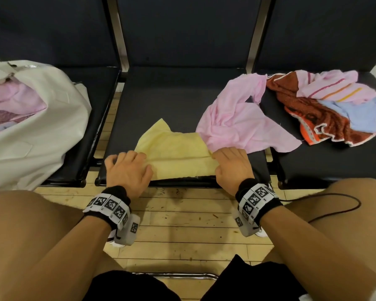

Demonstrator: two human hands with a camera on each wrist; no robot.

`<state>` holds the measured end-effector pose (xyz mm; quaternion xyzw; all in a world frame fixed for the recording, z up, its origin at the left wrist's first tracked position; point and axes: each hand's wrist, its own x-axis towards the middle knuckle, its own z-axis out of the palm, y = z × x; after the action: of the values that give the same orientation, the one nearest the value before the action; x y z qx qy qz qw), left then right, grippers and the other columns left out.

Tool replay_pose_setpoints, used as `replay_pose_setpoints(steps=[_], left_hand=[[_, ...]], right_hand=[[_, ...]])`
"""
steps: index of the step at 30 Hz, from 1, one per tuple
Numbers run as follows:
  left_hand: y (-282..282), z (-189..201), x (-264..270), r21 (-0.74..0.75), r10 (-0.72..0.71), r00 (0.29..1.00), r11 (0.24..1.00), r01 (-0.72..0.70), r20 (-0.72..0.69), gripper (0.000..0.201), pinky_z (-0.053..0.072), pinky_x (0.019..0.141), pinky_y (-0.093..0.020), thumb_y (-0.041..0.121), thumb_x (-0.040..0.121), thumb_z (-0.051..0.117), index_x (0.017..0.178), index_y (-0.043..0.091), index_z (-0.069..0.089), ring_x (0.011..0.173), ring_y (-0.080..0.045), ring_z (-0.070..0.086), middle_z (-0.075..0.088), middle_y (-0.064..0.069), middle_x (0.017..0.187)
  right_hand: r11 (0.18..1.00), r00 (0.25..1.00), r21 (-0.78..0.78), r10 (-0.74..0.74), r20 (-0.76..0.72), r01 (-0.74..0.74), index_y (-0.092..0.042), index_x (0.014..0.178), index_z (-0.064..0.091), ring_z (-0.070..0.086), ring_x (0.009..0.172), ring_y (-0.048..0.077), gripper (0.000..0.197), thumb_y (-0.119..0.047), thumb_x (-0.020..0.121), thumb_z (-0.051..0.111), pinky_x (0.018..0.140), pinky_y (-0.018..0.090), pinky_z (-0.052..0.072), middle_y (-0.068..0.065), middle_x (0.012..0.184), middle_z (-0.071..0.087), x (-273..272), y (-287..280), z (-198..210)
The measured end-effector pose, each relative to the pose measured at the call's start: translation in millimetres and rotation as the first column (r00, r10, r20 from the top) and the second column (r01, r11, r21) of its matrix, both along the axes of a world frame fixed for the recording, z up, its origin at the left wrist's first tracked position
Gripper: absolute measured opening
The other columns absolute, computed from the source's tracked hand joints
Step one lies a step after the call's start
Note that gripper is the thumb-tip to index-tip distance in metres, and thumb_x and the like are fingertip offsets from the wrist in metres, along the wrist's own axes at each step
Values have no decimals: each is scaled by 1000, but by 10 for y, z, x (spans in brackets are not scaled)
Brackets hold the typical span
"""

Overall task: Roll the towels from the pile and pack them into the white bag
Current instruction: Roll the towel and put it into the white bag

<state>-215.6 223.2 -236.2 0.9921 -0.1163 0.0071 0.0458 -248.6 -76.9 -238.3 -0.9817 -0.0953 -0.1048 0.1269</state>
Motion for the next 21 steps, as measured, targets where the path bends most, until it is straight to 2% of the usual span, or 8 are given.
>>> replay_pose_setpoints(steps=[2, 4, 6, 8, 12, 14, 17, 21], left_hand=[[8, -15, -9, -52, 9, 996, 999, -4, 88, 28, 26, 100, -50, 40, 94, 48, 114, 24, 60, 108, -25, 50, 58, -1, 114], [-50, -3, -48, -71, -55, 992, 995, 63, 114, 27, 31, 99, -50, 37, 97, 44, 111, 24, 62, 108, -25, 52, 61, -1, 114], [-142, 6, -107, -61, -122, 992, 990, 124, 34, 42, 33, 101, -46, 47, 98, 29, 110, 25, 63, 105, -23, 56, 65, 3, 111], [-189, -42, -153, -59, -139, 990, 989, 137, -19, 51, 29, 105, -46, 61, 94, 31, 116, 26, 62, 108, -22, 58, 65, 5, 114], [-150, -120, -141, 40, -142, 989, 989, 144, -49, 58, 28, 105, -49, 65, 86, 37, 123, 25, 58, 105, -25, 56, 61, 2, 110], [-127, -62, -100, 75, -117, 991, 990, 121, -57, 48, 31, 97, -45, 58, 88, 41, 118, 26, 59, 100, -24, 55, 61, 3, 104], [-95, 76, -68, 91, -101, 994, 990, 105, -49, 29, 29, 90, -41, 45, 89, 56, 111, 27, 58, 98, -22, 55, 64, 6, 102], [-46, 387, 30, 106, -44, 998, 994, 40, 35, 25, 30, 89, -41, 27, 81, 64, 106, 26, 59, 96, -23, 54, 62, 6, 97]], right_hand=[[998, 998, 15, 68, 17, -68, -12, 102, 69, 58, 89, 27, 39, -10, 66, 54, 86, 36, 42, 2, 98, 67, -27, 22, -22], [996, 994, 13, 91, -58, -90, -13, 112, 68, 59, 98, 25, 42, -23, 74, 51, 92, 38, 44, 2, 108, 68, -64, 64, -45], [996, 984, -30, 72, -161, -78, -14, 124, 62, 58, 105, 26, 52, -39, 82, 45, 98, 43, 42, 3, 117, 66, -86, 104, -77], [995, 977, -87, 34, -210, -53, -16, 130, 58, 58, 106, 28, 56, -46, 86, 41, 101, 48, 39, 4, 118, 65, -77, 111, -112], [989, 983, -146, -24, -182, -3, -18, 123, 61, 57, 97, 28, 44, -30, 81, 54, 95, 45, 33, 3, 106, 65, -30, 65, -78], [984, 983, -177, -62, -174, 31, -17, 114, 64, 55, 92, 28, 41, -20, 73, 64, 90, 43, 33, 1, 98, 64, -21, 28, -24], [975, 973, -208, -124, -197, 82, -17, 103, 63, 54, 88, 29, 37, -13, 67, 66, 83, 41, 35, 2, 91, 64, -25, -56, 100], [977, 963, -201, -118, -241, 69, -18, 110, 55, 53, 97, 26, 39, -10, 72, 60, 84, 37, 37, 1, 101, 61, 1, -152, 389]])
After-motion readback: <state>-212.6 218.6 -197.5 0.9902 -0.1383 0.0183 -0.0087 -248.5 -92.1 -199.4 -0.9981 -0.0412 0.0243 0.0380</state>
